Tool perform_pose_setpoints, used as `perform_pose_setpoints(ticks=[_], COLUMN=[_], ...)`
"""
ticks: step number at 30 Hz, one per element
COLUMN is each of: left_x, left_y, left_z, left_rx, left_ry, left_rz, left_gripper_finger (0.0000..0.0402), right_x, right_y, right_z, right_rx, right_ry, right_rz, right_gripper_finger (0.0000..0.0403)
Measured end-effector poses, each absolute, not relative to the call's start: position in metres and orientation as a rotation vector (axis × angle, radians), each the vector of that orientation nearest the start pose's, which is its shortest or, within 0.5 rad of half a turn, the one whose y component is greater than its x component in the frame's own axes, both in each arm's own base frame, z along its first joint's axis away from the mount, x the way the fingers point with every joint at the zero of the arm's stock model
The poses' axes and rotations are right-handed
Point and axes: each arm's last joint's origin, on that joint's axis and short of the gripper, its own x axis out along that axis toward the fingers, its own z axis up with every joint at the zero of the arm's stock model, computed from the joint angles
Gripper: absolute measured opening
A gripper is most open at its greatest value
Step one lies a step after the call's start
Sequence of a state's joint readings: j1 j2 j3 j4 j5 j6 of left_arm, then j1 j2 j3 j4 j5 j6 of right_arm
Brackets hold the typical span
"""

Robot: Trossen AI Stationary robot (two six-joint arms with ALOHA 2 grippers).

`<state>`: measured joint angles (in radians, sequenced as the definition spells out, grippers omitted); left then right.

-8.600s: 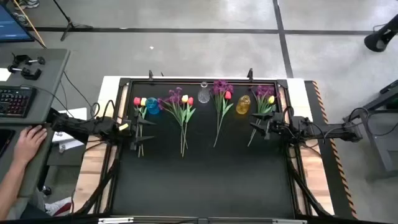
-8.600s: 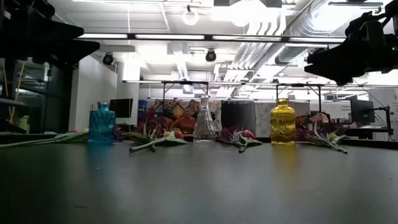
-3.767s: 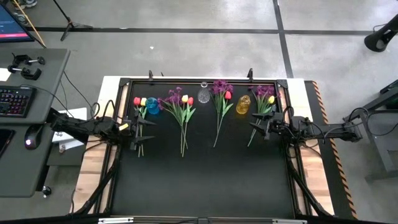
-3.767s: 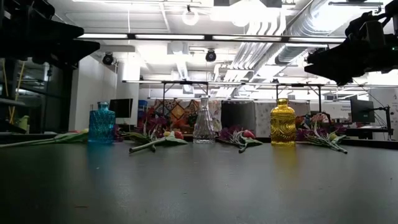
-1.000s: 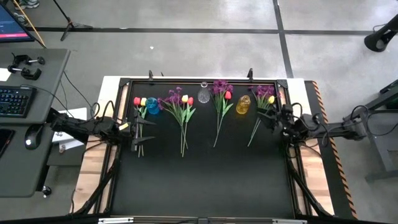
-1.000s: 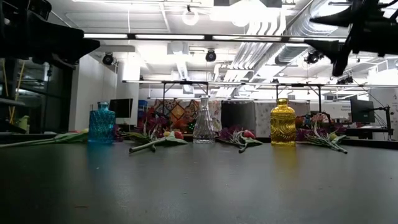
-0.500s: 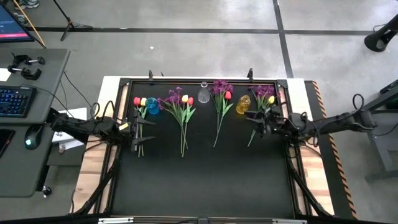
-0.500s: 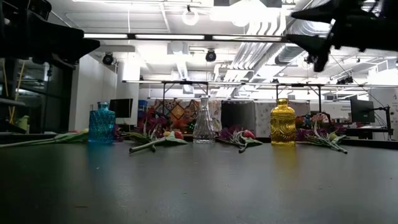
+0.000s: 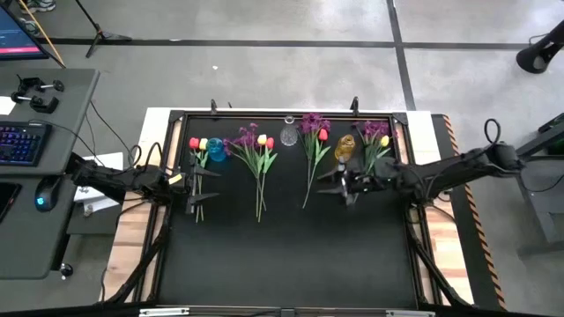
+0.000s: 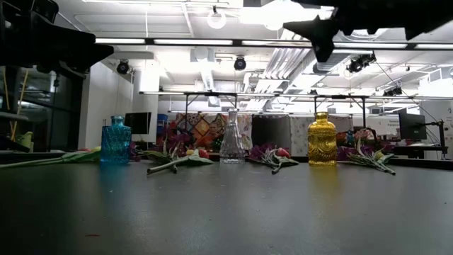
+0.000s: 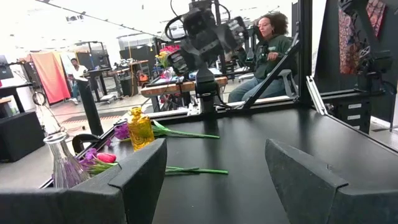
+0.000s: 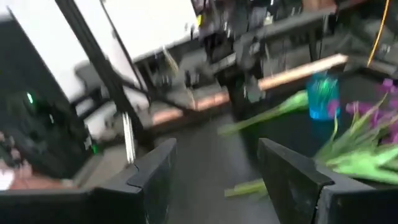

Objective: Sort flowers into vase by color
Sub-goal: Put the right purple flower into the yellow vase

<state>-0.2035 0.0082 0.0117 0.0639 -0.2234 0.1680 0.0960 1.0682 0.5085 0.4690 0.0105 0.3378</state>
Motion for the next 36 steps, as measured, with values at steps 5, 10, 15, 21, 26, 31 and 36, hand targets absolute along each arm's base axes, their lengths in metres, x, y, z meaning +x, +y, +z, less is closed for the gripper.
perform_pose_setpoints(ticks=[5, 10, 15, 21, 26, 31, 36], left_x=[0.096, 0.096, 0.096, 0.096, 0.096, 0.096, 0.096], left_y=[-0.013, -0.013, -0.013, -0.013, -0.013, -0.013, -0.013], left_z=[0.173, 0.173, 0.173, 0.173, 0.173, 0.173, 0.173], left_rx=[0.154, 0.154, 0.154, 0.154, 0.154, 0.154, 0.154], left_ry=[-0.064, -0.064, -0.064, -0.064, -0.065, -0.064, -0.064], left_rz=[0.025, 0.025, 0.025, 0.025, 0.025, 0.025, 0.025], left_gripper_finger=[0.0262, 0.0262, 0.0262, 0.0262, 0.0262, 0.0262, 0.0262], right_x=[0.226, 0.213, 0.191, 0.178, 0.18, 0.181, 0.178], right_y=[0.021, 0.013, 0.004, -0.001, -0.001, -0.001, -0.016], right_z=[0.251, 0.256, 0.251, 0.243, 0.245, 0.246, 0.243], right_rx=[0.321, 0.351, 0.427, 0.479, 0.51, 0.522, 0.642], right_ry=[0.202, 0.313, 0.433, 0.422, 0.38, 0.368, 0.349], right_rz=[-0.097, -0.354, -0.714, -0.943, -0.954, -0.944, -1.034], right_gripper_finger=[0.0213, 0.0213, 0.0213, 0.0213, 0.0213, 0.0213, 0.0213])
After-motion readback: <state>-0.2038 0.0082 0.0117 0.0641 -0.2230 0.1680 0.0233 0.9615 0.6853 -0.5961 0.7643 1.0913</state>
